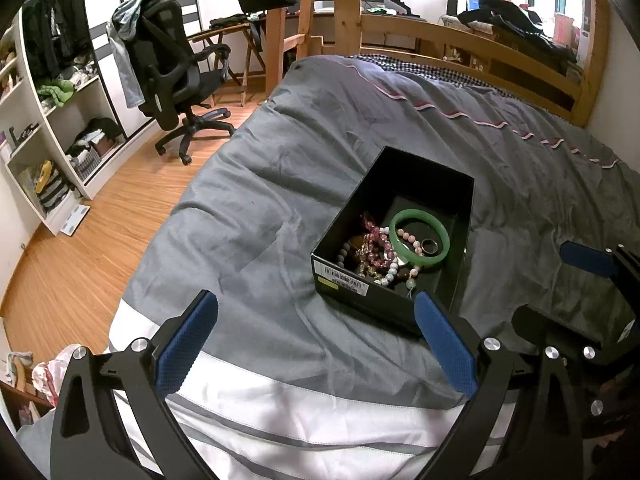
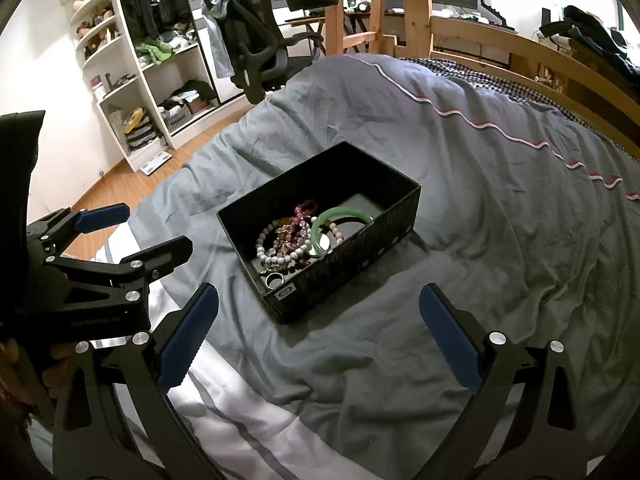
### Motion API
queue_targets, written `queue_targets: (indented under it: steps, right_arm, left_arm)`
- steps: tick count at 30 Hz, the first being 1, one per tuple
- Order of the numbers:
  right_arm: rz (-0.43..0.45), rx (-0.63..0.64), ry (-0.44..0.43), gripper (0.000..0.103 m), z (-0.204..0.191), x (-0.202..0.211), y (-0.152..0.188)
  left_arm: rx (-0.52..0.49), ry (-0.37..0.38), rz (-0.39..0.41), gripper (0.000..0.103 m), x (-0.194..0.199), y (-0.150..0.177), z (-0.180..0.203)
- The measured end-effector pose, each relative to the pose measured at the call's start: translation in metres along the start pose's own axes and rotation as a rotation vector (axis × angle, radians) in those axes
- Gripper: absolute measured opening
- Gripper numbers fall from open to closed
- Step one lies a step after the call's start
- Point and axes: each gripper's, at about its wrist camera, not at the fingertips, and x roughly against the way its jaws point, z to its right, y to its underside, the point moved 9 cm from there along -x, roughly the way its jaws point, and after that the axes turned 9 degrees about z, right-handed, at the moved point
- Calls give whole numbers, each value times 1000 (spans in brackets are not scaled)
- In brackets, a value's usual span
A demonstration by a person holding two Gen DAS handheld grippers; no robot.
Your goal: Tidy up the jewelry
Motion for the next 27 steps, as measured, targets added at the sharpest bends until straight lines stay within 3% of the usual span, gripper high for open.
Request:
queue_targets:
  steps: [27]
  right_arm:
    - [-1,-2,1,99,-1,-2,2]
  left_arm:
    - [-7,0,0,97,1,1,2]
